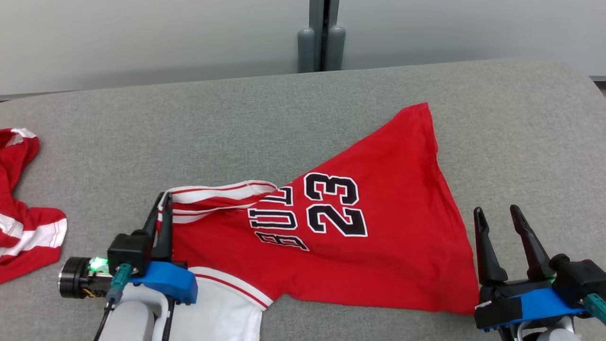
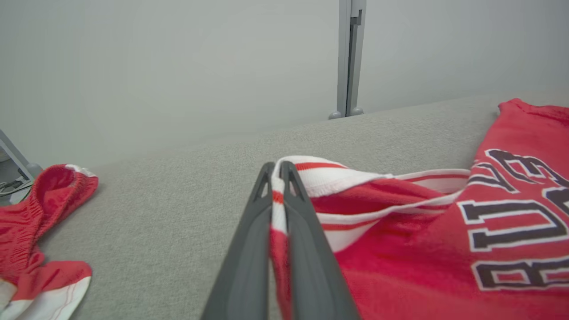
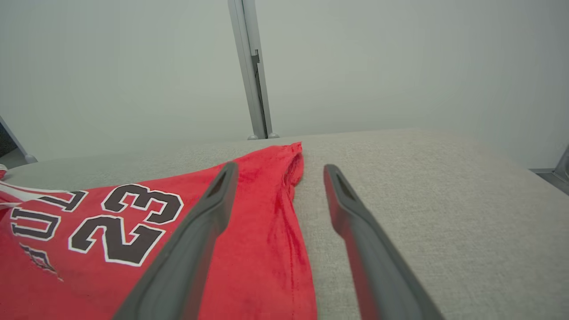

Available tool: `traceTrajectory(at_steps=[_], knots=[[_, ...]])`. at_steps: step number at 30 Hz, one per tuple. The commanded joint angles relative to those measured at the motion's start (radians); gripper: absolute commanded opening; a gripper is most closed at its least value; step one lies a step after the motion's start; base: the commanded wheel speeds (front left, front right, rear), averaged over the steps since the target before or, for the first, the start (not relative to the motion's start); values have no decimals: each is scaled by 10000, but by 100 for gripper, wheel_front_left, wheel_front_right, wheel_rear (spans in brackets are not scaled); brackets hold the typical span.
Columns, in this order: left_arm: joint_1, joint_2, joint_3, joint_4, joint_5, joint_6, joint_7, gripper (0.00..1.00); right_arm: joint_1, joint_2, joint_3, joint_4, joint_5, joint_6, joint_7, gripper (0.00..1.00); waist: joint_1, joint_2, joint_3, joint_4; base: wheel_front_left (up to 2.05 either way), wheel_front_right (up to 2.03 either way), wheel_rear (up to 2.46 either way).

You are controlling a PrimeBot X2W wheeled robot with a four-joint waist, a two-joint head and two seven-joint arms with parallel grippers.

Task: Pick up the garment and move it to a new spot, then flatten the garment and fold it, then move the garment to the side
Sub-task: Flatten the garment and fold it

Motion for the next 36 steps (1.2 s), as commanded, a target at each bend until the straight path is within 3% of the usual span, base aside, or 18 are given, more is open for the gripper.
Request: traceTrajectory(at_steps=[1, 8, 9, 10, 12, 27, 36], knots=[[-214, 37, 48, -44, -31, 41, -29, 0, -45, -41, -29, 18, 2, 1, -32, 100, -1, -1, -2, -24, 0, 0, 0], [-484, 267, 791, 372, -81, -61, -29, 0, -90, -55, -127, 279, -2, 1, -32, 100, -1, -1, 58, -242, 0, 0, 0], [-533, 209, 830, 420, -39, -57, -29, 6, -107, -63, -125, 298, 4, 1, -32, 100, -1, -1, 59, -259, 0, 0, 0], [-568, 177, 877, 478, -6, -67, -29, 46, -121, -71, -124, 321, 9, 1, -32, 100, -1, -1, 65, -275, 0, 0, 0], [-634, 191, 997, 566, 64, -121, -29, 100, -152, -80, -99, 376, 23, 1, -32, 100, -1, -1, 69, -306, 0, 0, 0], [573, -752, 1981, -1802, 379, -354, -29, 100, -141, -39, -213, 267, -90, 1, -33, 100, -1, -1, -308, 82, 0, 0, 0], [1544, -1079, 2251, -2371, 630, -689, -28, 100, 185, 52, -24, 215, -239, 1, -32, 100, -1, -1, -765, 313, 0, 0, 0]])
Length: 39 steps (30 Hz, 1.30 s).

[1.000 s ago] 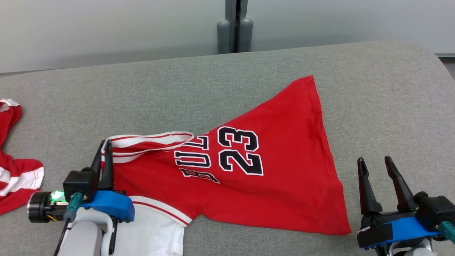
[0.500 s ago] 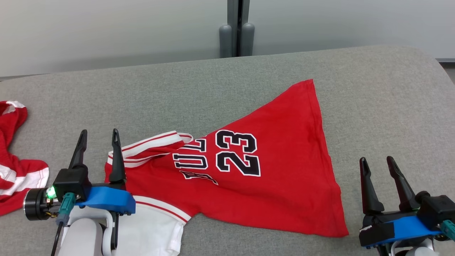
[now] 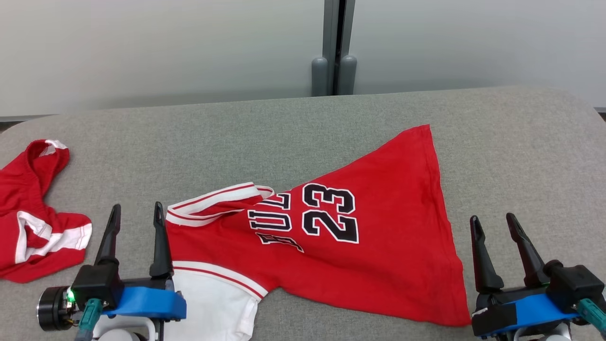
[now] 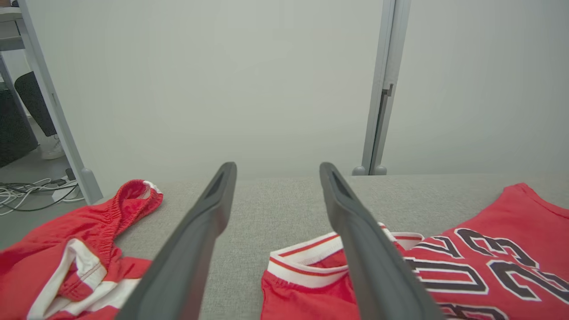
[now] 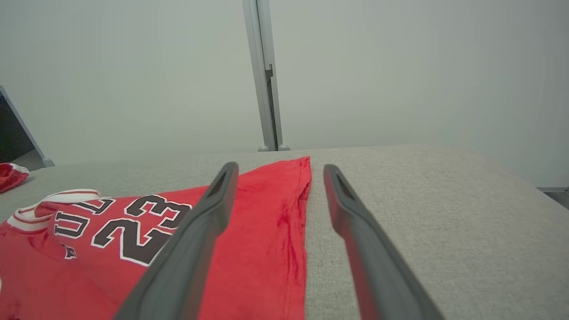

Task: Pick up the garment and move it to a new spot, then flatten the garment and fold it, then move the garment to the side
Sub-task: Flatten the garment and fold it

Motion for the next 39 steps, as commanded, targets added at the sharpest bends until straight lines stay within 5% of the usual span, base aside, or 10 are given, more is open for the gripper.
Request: traceTrajectory(at_steps=[1, 27, 39], knots=[[186, -64, 66, -68, 60, -49, -29, 100, 156, 13, 14, -5, -59, 1, -32, 100, 1, 0, -97, 12, 0, 0, 0], [803, -268, 155, 394, 478, -89, -29, 100, 858, 186, 199, 371, -397, 1, -32, 100, 1, 0, -465, 63, 0, 0, 0], [1098, -323, 150, 1541, 146, -119, -29, 100, 746, 129, -62, 1732, -242, 1, -32, 100, 1, 0, -305, -9, 0, 0, 0]])
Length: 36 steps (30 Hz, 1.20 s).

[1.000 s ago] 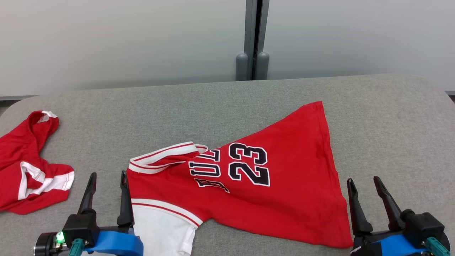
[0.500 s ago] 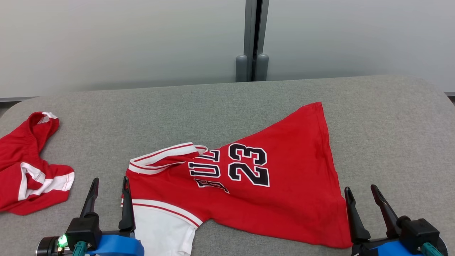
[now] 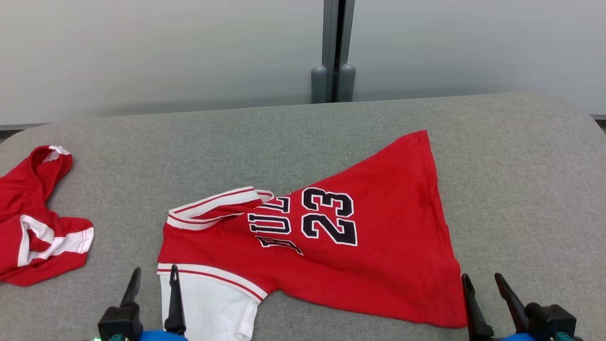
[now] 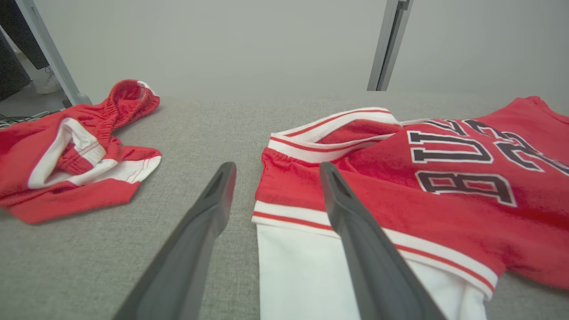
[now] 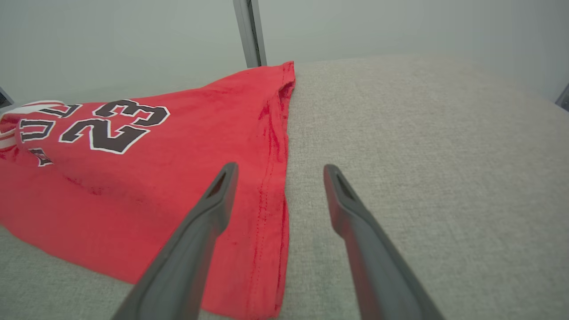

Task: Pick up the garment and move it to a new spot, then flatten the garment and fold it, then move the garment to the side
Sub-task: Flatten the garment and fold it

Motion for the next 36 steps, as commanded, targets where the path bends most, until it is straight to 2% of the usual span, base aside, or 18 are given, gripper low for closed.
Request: traceTrajectory(at_steps=[1, 6, 18, 30, 36], knots=[[113, -14, 22, 204, -78, -30, -26, 100, -90, -33, -25, 209, 26, 1, -32, 100, -1, 0, 32, -1, 0, 0, 0], [225, -28, -16, 895, -248, -102, -27, 100, -125, -7, -46, 989, 189, 1, -32, 100, -1, 0, 140, 23, 0, 0, 0], [529, -33, -203, 1869, -798, 33, -27, 100, -290, 58, 367, 2485, 849, 1, -30, 100, -1, 0, 210, 39, 0, 0, 0], [438, -61, -763, 2768, -1808, -376, 34, 100, -535, 100, 883, 3152, 1502, 3, 4, 100, -1, 0, 245, 20, 0, 0, 0], [370, -103, -1376, 3018, -2075, -517, 68, 100, -629, 132, 1395, 3280, 1935, 15, 31, 100, -1, 0, 274, 21, 0, 0, 0]])
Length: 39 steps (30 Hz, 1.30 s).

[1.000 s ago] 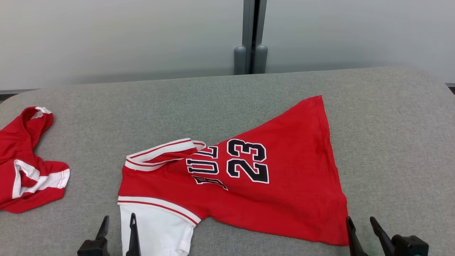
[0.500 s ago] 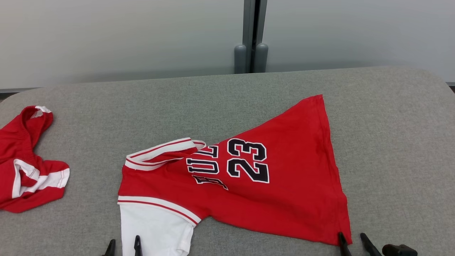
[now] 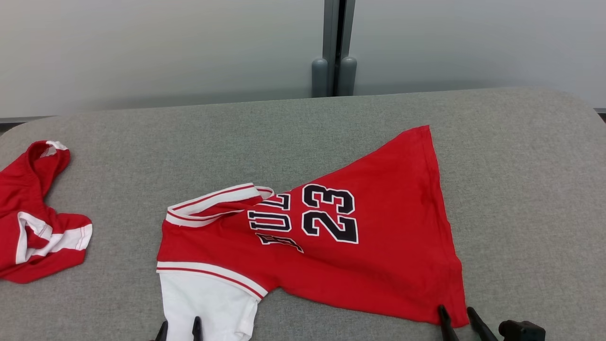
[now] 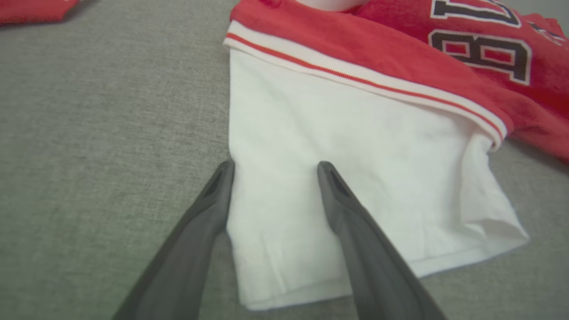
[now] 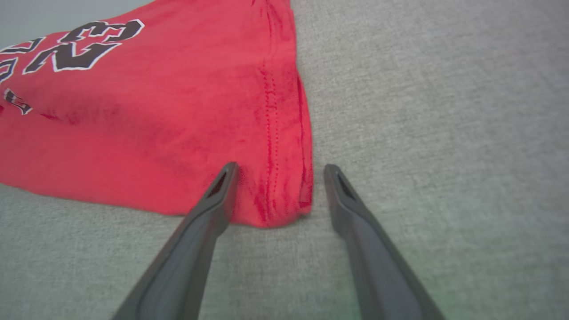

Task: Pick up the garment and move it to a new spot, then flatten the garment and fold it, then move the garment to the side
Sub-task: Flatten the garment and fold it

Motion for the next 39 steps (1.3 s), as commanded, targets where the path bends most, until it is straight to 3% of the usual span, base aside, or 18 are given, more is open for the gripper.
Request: traceTrajectory(at_steps=[1, 6, 7, 8, 9, 10, 11, 21, 29, 35, 39], knots=[[53, -154, -213, 263, -86, -154, 187, 100, 33, 123, 164, 133, 35, 32, 110, 100, 1, 2, -1, 1, 0, 0, 0], [6, -159, -658, 326, -569, -239, 187, 100, 8, 125, 401, 199, 303, 32, 110, 100, 1, 2, -59, 8, 0, 0, 0], [4, -161, -740, 378, -650, -259, 188, 100, -16, 126, 467, 197, 349, 32, 110, 60, 1, 2, -78, 6, 0, 0, 0], [1, -161, -791, 402, -719, -280, 187, 73, -42, 123, 513, 196, 387, 32, 109, 38, 1, 2, -93, 2, 0, 0, 0], [-17, -159, -842, 433, -786, -293, 187, 46, -72, 122, 580, 188, 407, 32, 109, 25, 1, 2, -112, -4, 0, 0, 0], [-40, -159, -883, 464, -858, -301, 187, 46, -79, 121, 631, 172, 448, 32, 106, 0, 1, 2, -132, -8, 0, 0, 0], [-74, -150, -894, 486, -940, -296, 185, 0, -98, 113, 657, 143, 503, 31, 101, 0, 1, 2, -153, -10, 0, 0, 0], [-515, -83, -684, -701, -1193, -344, 110, 0, -79, 35, 589, -1225, 547, 20, 60, 0, 1, 2, -272, 9, 0, 0, 0], [-1184, -88, -410, -2046, -723, -390, 111, 0, -466, -249, 460, -2865, 368, 20, 60, 0, 1, 2, -167, -109, 0, 0, 0], [-2770, -84, -27, -2588, -692, -414, 111, 0, -1837, -705, 491, -3443, 525, 20, 60, 0, 1, 2, 307, -317, 0, 0, 0], [-4379, 247, -231, -2545, -874, -417, 111, 0, -3435, -1054, 653, -3376, 787, 20, 60, 0, 1, 2, 793, -493, 0, 0, 0]])
